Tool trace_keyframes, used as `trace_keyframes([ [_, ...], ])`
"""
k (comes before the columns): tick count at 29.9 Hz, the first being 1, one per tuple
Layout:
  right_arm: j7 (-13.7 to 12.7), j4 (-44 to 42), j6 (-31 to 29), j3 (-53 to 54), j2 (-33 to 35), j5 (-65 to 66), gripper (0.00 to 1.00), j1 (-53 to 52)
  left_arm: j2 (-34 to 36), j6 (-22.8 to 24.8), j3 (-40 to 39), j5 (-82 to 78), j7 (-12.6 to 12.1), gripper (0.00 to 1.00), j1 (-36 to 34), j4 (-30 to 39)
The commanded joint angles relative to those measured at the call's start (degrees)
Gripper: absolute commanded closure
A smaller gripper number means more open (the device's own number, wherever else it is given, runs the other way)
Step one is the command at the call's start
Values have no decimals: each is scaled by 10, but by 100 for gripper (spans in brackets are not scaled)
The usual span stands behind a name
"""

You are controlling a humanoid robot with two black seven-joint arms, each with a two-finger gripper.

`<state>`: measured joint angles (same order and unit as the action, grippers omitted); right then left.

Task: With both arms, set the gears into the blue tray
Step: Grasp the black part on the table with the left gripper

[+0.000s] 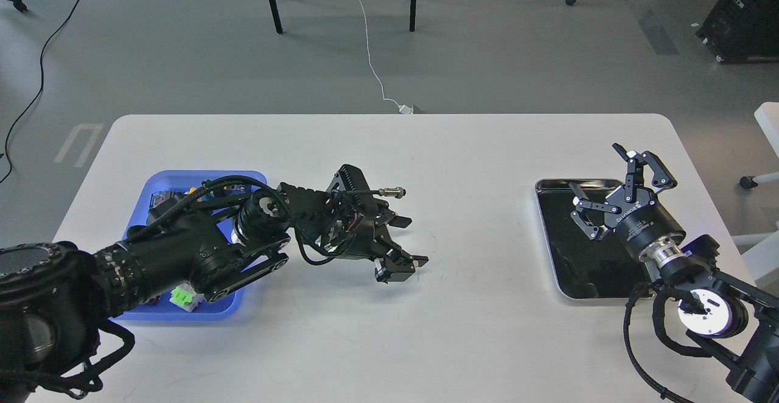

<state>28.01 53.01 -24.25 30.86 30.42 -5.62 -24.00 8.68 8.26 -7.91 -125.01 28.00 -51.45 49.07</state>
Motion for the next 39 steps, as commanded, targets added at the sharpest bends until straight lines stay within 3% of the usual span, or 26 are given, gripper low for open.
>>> trace_keyframes([
  [1,0,0,1,0,0,0,3,0,2,0,0,0,0,28,3,1],
  [11,0,-1,2,1,-1,0,3,0,3,0,11,0,0,33,19,1],
  [26,0,0,2,5,-1,0,3,0,10,-2,11,0,0,86,20,-28],
  [33,0,0,2,10,-2,0,3,-1,34,-2,3,0,0,88,9,-1],
  [39,0,10,2,17,-1,0,3,-2,151,36,4,0,0,87,-59,136],
])
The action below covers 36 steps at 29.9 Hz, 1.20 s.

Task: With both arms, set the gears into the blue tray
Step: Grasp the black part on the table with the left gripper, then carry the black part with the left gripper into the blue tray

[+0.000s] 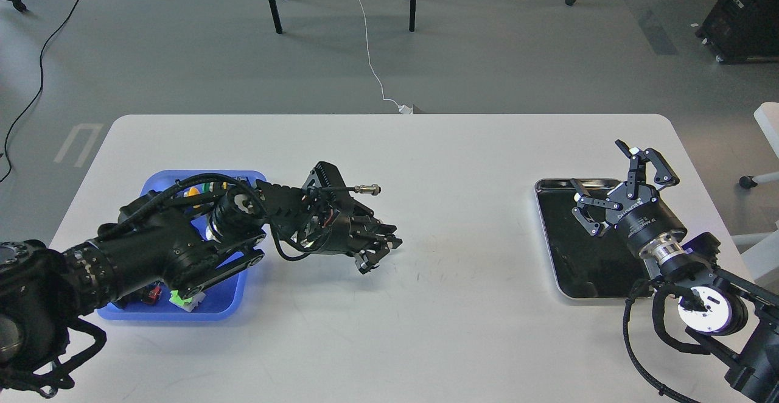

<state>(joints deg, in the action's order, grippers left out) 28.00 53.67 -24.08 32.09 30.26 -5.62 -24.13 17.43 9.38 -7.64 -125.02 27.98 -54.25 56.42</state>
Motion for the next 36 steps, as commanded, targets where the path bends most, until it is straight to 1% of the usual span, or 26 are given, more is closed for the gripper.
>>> trace_keyframes([
  [1,0,4,1,5,1,0,3,0,92,37,0,0,0,87,-38,80],
  [4,0,5,2,5,-3,0,3,0,169,49,1,0,0,86,-43,111],
  [8,0,4,2,5,-6,1,3,0,263,48,8,21,0,85,-29,113],
  [11,0,4,2,5,-6,1,3,0,305,45,4,24,0,85,16,107],
  [18,0,4,2,5,-6,1,3,0,320,44,1,24,0,84,79,91],
  [25,0,4,2,5,-5,1,3,0,333,44,0,20,0,83,96,90],
  [33,0,4,2,5,-4,1,3,1,325,35,-1,20,0,80,98,71],
  [34,0,4,2,5,-5,1,3,1,322,35,-2,19,0,78,98,69],
  [35,0,4,2,5,-5,1,3,1,321,35,-2,19,0,74,98,66],
  [36,0,4,2,5,-5,1,3,1,319,35,-3,19,0,64,98,62],
])
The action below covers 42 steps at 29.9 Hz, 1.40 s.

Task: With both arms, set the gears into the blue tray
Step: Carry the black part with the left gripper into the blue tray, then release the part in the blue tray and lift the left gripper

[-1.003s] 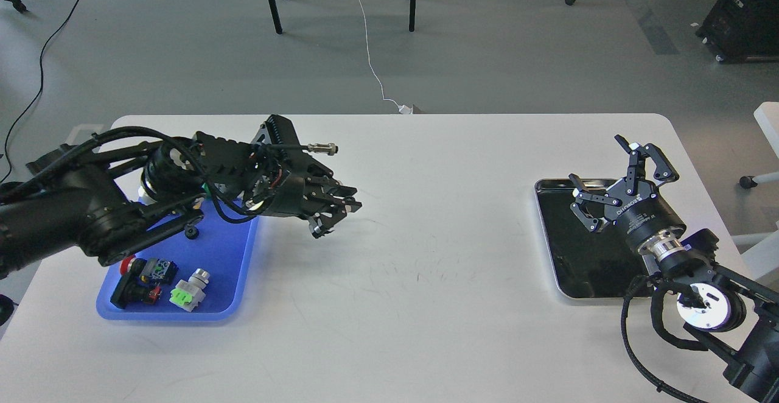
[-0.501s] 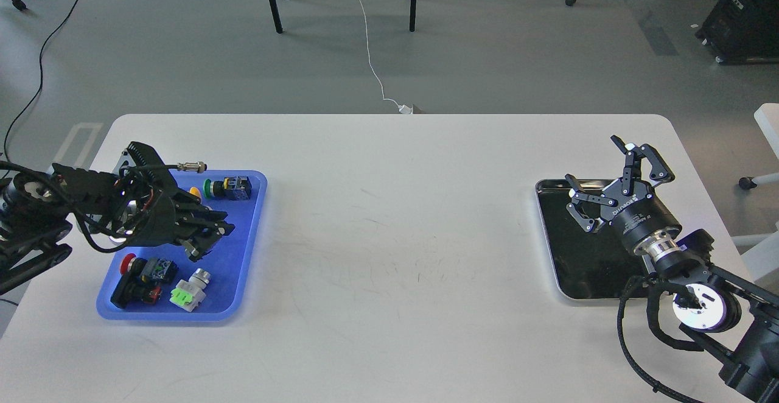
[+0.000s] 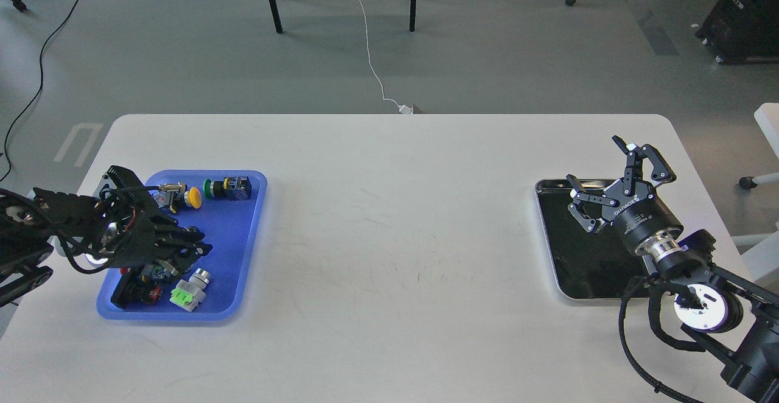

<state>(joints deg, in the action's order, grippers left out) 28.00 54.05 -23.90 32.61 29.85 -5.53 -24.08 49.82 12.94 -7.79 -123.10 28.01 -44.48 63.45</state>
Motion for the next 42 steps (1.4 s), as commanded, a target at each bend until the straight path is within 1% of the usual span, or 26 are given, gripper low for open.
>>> trace_keyframes([
  [1,0,0,0,0,-1,0,3,0,-5,0,0,1,0,54,0,-9],
  [2,0,0,0,0,-1,0,3,1,-4,0,0,1,0,45,-1,-9],
  [4,0,0,0,0,-1,0,3,1,-1,0,0,1,0,33,-1,-9],
  [5,0,0,0,0,-1,0,3,0,2,0,0,3,0,25,-1,-9],
  [6,0,0,0,0,0,0,3,1,4,0,-1,3,0,21,-1,-8],
  [7,0,0,0,0,0,0,3,0,9,0,-5,4,0,18,-1,-6],
  [11,0,0,0,0,0,0,3,0,19,8,-67,30,0,16,-3,11],
  [14,0,0,0,1,0,0,3,-1,22,13,-107,103,0,15,-5,26],
  [17,0,0,0,0,0,0,3,-6,20,9,-129,265,0,10,-3,33],
  [20,0,-1,1,-1,-1,2,3,-13,12,3,-130,465,0,2,2,41],
  [22,0,-2,0,-2,-2,3,1,-21,-2,2,-131,595,0,2,23,51],
  [23,0,-2,1,-2,-2,3,1,-23,-9,0,-135,634,0,2,32,52],
  [24,0,-2,1,-3,-3,4,1,-25,-26,-11,-153,705,0,2,53,52],
  [25,0,-1,1,-3,-3,4,1,-26,-36,-19,-173,740,0,2,68,53],
  [26,0,-1,1,-2,-4,4,1,-26,-43,-23,-190,756,0,2,82,52],
  [27,0,-1,1,-2,-4,4,1,-26,-43,-23,-190,756,0,2,82,52],
  [28,0,-1,1,-2,-5,4,1,-28,-86,-42,-266,786,0,2,151,52],
  [29,0,0,0,-2,-5,4,1,-28,-110,-50,-308,785,0,2,183,52],
  [31,0,1,-2,-4,-5,6,1,-28,-151,-54,-380,791,0,2,228,50],
  [35,0,2,-3,-9,-5,7,1,-27,-234,-48,-492,814,0,2,292,47],
  [37,0,2,-6,-11,-5,10,1,-28,-265,-35,-523,821,0,2,316,43],
  [39,0,0,-8,-11,-4,10,1,-32,-281,-17,-542,821,0,2,325,34],
  [42,0,0,-9,-11,-5,10,1,-41,-302,16,-570,822,-27,2,326,12],
])
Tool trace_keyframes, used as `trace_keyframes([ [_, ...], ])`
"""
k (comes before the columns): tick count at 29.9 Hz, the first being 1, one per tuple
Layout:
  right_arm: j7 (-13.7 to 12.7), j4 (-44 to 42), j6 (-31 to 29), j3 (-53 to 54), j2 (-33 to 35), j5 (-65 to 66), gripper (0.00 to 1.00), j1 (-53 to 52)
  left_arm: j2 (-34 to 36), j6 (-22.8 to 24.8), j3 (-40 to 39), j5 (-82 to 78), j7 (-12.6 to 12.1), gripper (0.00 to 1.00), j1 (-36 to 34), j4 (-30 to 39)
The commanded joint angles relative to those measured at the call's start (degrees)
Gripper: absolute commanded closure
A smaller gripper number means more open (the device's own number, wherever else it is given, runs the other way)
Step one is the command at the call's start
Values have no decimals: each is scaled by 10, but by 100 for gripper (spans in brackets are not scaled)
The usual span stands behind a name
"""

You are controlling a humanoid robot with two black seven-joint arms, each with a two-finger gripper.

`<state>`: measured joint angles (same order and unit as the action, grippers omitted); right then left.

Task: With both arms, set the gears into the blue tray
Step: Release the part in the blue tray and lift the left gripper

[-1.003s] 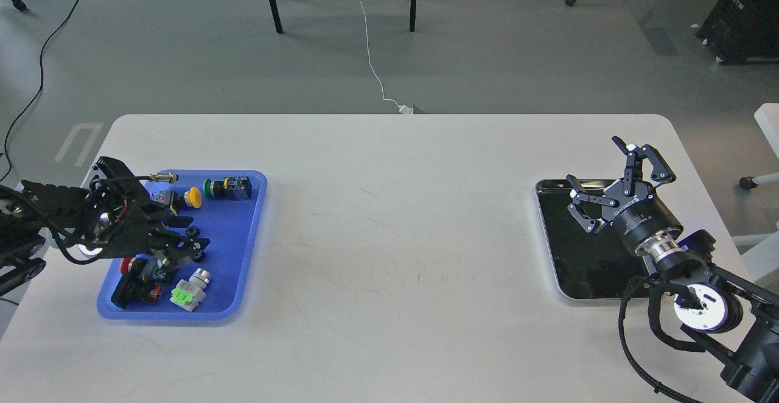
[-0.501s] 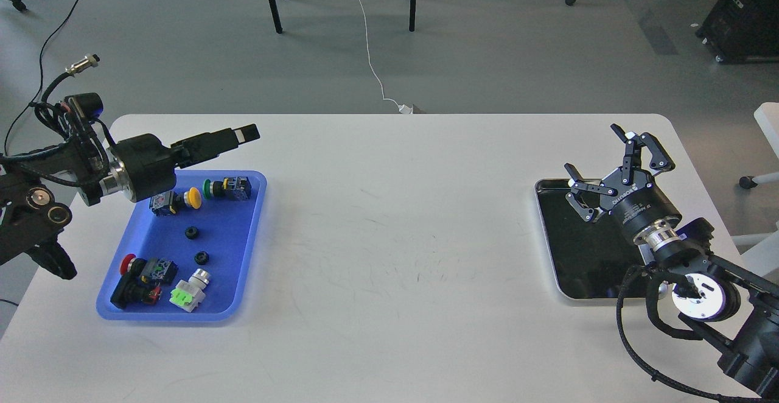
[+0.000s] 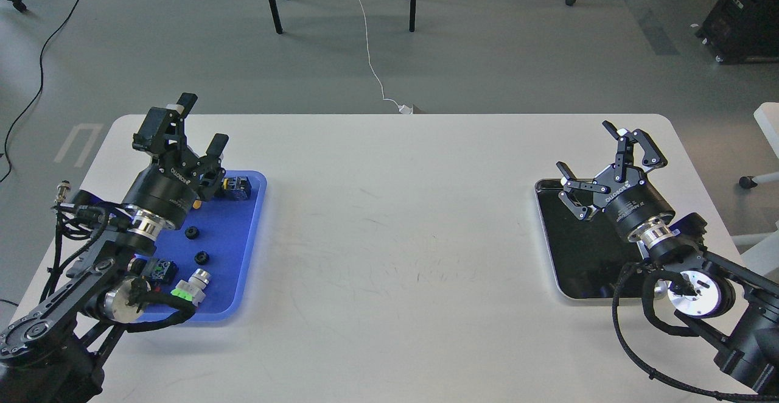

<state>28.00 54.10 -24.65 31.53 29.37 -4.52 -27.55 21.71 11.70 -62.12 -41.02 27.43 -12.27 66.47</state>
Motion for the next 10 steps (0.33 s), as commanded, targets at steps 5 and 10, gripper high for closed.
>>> trace_keyframes([
  [5,0,0,-1,0,-1,1,1,-8,-33,40,-38,0,-38,2,4,-23],
  [10,0,4,-1,1,-2,13,1,-15,-40,35,-35,0,-34,2,5,-17],
])
